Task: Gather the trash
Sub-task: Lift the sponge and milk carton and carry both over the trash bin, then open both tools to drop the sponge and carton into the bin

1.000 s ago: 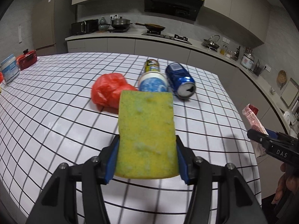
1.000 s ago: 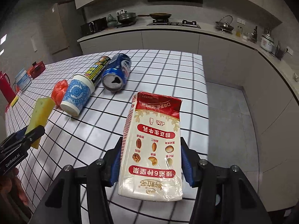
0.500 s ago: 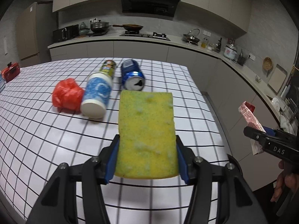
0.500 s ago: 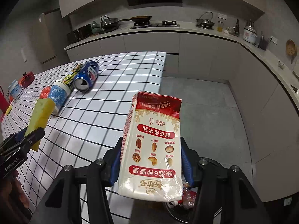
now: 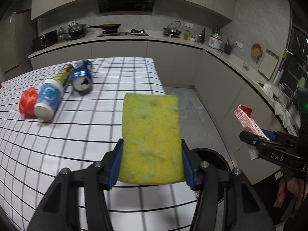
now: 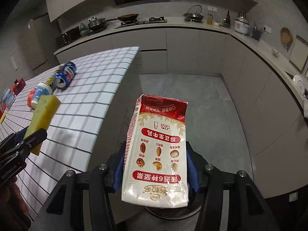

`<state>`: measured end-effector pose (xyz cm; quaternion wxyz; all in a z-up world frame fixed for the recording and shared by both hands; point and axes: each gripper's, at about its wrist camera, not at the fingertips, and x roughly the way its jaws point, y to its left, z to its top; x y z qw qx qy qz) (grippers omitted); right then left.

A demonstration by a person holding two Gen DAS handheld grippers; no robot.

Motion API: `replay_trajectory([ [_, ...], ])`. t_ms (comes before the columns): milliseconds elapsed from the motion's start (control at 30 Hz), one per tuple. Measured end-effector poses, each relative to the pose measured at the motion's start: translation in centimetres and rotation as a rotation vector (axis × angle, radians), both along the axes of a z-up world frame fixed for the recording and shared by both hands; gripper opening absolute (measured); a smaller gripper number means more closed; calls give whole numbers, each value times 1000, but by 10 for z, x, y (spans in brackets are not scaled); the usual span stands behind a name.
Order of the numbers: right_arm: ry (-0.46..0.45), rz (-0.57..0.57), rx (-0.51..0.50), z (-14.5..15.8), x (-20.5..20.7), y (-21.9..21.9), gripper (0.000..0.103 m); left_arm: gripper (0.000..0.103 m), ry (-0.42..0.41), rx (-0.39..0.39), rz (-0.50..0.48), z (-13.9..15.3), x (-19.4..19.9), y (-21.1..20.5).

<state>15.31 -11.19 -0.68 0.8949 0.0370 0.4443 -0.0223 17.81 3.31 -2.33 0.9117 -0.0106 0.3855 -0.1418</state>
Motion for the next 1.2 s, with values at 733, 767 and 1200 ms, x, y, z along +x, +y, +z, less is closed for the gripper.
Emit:
replay_trajectory([
  [733,115,123,-9,-98,-27,-84,57,55,119,19,-72,-64,-26,-127],
  [767,121,134,-12,-103,-27,-83,57,55,129,19,-69,-68,-26,-129],
  [1200,213,258,-66,-159,-15,-79,57,55,260,-8,-43,-116,-23,-149],
])
